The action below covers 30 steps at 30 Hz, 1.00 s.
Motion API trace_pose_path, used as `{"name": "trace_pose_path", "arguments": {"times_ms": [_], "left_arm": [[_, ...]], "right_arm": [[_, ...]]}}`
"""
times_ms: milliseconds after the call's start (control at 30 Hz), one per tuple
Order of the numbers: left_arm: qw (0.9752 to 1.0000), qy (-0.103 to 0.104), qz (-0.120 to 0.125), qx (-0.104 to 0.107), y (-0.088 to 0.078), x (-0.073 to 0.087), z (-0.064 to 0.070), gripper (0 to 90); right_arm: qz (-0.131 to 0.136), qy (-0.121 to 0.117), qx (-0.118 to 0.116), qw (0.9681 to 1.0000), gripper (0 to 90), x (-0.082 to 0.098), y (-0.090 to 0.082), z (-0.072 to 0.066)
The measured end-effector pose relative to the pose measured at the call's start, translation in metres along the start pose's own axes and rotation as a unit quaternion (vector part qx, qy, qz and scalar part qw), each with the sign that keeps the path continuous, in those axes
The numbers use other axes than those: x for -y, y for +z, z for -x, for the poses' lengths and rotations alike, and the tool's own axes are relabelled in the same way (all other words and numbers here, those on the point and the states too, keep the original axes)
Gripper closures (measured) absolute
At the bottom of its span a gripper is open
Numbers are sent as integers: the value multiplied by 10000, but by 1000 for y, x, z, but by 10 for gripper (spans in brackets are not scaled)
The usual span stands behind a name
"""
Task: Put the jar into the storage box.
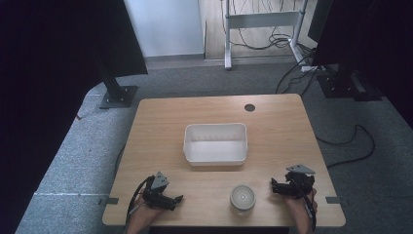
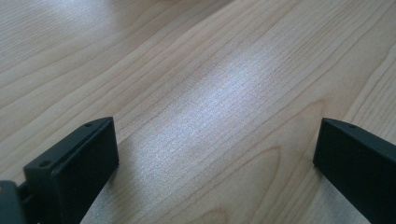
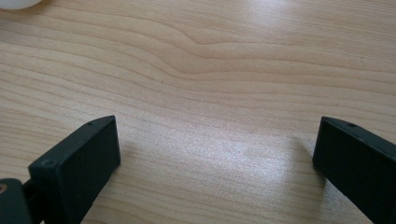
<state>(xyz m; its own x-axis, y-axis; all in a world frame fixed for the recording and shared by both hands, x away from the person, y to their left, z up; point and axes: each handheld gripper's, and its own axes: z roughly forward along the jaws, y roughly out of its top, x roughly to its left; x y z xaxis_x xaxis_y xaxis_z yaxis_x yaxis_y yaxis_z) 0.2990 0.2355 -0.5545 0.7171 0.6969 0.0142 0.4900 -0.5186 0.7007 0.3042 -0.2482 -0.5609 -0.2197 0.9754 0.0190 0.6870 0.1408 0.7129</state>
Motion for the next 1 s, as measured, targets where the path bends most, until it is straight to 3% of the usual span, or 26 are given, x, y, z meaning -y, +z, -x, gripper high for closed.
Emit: {"name": "trace_pose_path", "arguments": {"times_ms": [600,1000], "left_arm": [[10000,-16,6,-21,0,0,0,1],[10000,-20,30,71,-3,0,2,39]], "right_arm": [[15,-13,-14,10000,14,0,-1,0],[19,-16,-13,10000,14,0,0,0]]}}
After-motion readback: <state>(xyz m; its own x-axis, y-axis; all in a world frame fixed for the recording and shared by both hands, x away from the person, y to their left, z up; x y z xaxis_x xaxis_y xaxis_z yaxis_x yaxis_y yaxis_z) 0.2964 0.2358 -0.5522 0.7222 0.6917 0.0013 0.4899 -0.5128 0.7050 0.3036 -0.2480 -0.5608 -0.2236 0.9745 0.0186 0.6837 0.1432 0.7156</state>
